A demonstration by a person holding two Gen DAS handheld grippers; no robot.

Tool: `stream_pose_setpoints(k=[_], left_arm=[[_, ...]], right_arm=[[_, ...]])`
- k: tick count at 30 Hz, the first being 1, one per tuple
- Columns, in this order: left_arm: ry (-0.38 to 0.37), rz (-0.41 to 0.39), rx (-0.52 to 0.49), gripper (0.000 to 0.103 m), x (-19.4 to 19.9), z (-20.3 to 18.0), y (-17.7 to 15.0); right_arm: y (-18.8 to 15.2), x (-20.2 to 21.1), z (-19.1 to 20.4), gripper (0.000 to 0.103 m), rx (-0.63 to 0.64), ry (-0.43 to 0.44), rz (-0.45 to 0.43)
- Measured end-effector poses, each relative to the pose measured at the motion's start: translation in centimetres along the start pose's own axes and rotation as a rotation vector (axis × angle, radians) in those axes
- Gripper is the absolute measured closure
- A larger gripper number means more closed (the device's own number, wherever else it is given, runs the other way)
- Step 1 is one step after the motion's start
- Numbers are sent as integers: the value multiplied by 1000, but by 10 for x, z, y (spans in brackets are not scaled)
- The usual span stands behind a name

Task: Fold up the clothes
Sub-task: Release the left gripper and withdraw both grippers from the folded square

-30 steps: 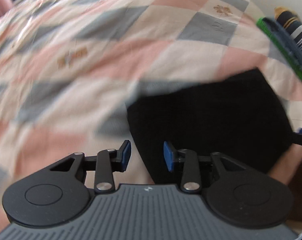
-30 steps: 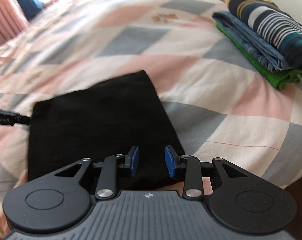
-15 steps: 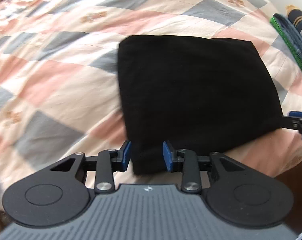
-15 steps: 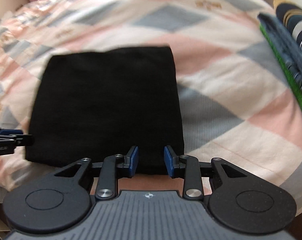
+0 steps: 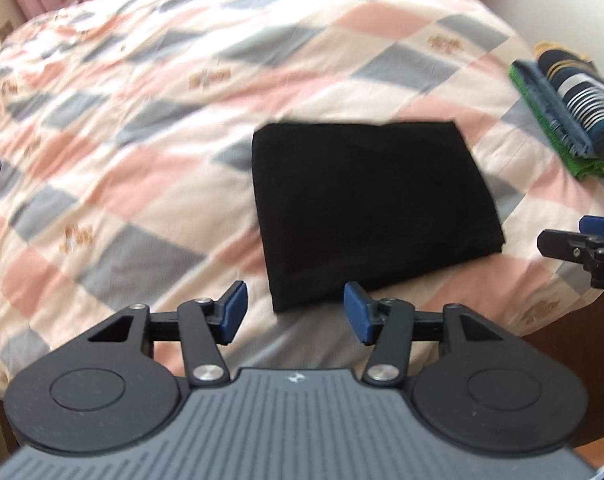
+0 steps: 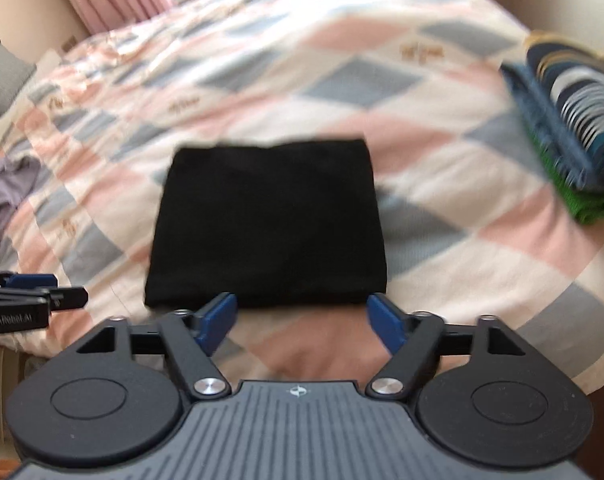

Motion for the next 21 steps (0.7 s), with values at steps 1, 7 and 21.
stream_pose_setpoints(k=[1,7,21], left_arm=[[-6,-12,-17,51,2,0,6],[-46,-47,-110,49,6,3,39],[-88,7,-96,44,8,23,39]], right_arm=[[3,6,2,19,-3,-7,-17],[12,22,8,17,-58,-76,-37],[7,11,35,14,-91,-135,12]])
Point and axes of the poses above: each gripper's, at about its wrist camera, not at the fingertips, and x roughly against the way its jaws point, z to its left, y to its top, the point moved 8 cm from there along -x, roughly the way its jaws point
